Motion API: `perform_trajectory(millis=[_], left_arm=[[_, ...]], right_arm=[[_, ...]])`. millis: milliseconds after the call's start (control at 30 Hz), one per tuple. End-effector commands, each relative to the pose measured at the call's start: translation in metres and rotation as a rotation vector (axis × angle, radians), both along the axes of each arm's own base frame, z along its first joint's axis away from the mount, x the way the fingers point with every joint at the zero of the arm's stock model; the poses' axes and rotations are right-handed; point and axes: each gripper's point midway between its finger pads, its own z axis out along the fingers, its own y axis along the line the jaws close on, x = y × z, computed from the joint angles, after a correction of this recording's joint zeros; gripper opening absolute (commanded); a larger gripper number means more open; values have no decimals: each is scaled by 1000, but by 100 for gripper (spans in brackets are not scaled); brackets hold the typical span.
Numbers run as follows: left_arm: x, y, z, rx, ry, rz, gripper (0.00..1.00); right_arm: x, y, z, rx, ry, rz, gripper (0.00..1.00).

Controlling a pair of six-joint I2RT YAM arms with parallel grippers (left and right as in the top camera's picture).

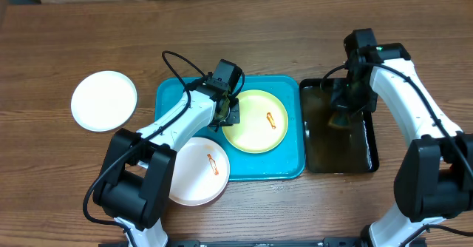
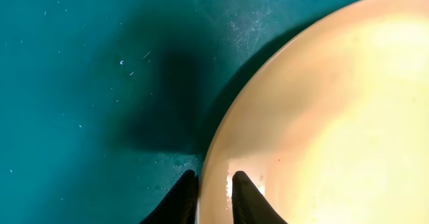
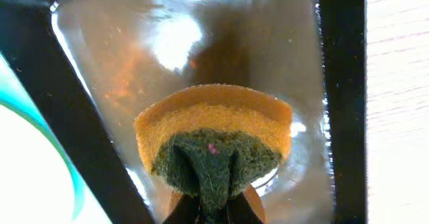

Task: Clean dirty plates on tray and stack at the side
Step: 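Lower the right gripper into the black tray and grasp the sponge, then carry the sponge to the yellow plate and scrub it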

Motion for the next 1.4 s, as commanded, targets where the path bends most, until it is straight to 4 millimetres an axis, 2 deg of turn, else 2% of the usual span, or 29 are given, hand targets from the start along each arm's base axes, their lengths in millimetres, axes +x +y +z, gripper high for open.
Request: perform_trajectory(millis=[0,67,600,833,900,1033,1133,1367], left_arm=[[-3,-1,-6,1,15,-33,20],[-2,-1,-6,2,12,-41,20],[-2,-1,-6,15,9,-93,21],[0,-1,-16,19,16,-98,21],[-1,-1,-21,23,29,-97,20],[-4,-1,-24,4,53,-84,4],[-4,1,-24,3,56,-74,4],[-11,-6,-24,-106,118,-47,4]], right_arm=[[12,12,13,51,-61,-20,4],[11,14,13,43,-63,40,4],[4,9,12,21,-31,73,4],[4,9,12,12,-36,137,4],[4,6,12,-9,-34,148,4],[2,-5,12,-76,-19,236,4],[3,-14,13,-131,-20,240,4],[13,-11,15,-141,-58,315,4]])
